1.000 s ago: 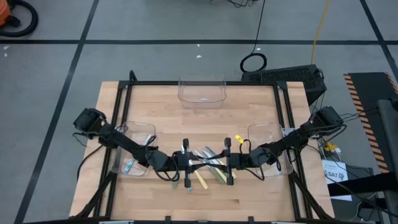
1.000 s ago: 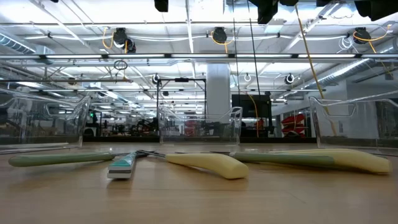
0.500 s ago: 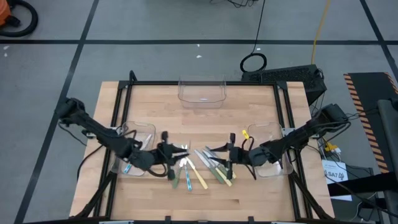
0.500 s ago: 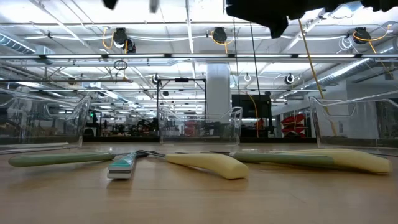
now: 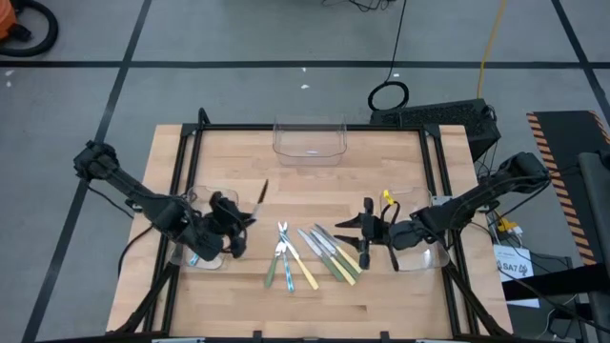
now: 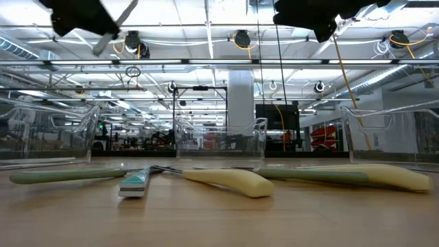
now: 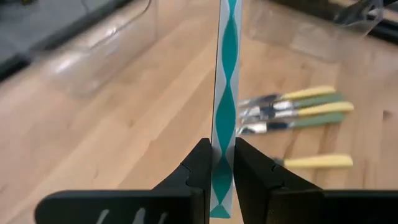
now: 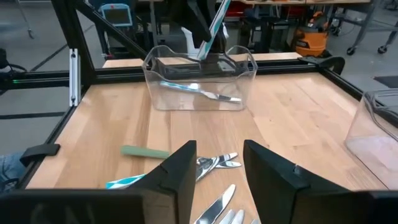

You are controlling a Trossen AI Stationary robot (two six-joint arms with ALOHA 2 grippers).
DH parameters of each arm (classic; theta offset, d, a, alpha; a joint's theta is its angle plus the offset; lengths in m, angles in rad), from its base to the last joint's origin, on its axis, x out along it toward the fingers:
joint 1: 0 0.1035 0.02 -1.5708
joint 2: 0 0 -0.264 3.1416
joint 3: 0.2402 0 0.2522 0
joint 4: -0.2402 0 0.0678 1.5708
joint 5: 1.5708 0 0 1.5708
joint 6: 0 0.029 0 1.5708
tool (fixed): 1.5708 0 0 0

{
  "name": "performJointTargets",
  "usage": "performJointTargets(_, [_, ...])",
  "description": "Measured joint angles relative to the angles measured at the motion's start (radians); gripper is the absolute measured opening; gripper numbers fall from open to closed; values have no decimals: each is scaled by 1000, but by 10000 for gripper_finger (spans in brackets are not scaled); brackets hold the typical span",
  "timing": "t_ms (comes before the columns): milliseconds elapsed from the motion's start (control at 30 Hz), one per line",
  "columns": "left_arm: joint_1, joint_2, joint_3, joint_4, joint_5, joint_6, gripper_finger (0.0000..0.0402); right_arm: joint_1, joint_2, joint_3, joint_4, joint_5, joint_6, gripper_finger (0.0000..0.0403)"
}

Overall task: Sort silverware by color (type)
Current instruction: Put the right white and blue patterned knife into the bottom left transparent bin

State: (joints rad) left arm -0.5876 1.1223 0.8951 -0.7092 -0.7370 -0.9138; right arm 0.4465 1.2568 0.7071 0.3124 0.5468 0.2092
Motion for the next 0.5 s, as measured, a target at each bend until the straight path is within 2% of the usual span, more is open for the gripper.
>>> performJointTargets(233, [-11,-81,0,-267,149,-232,48,0,0,0,-2,1,0,126])
performJointTargets(500, [-11,-83,0,-508,323,-426,48,0,0,0,-4,1,0,126])
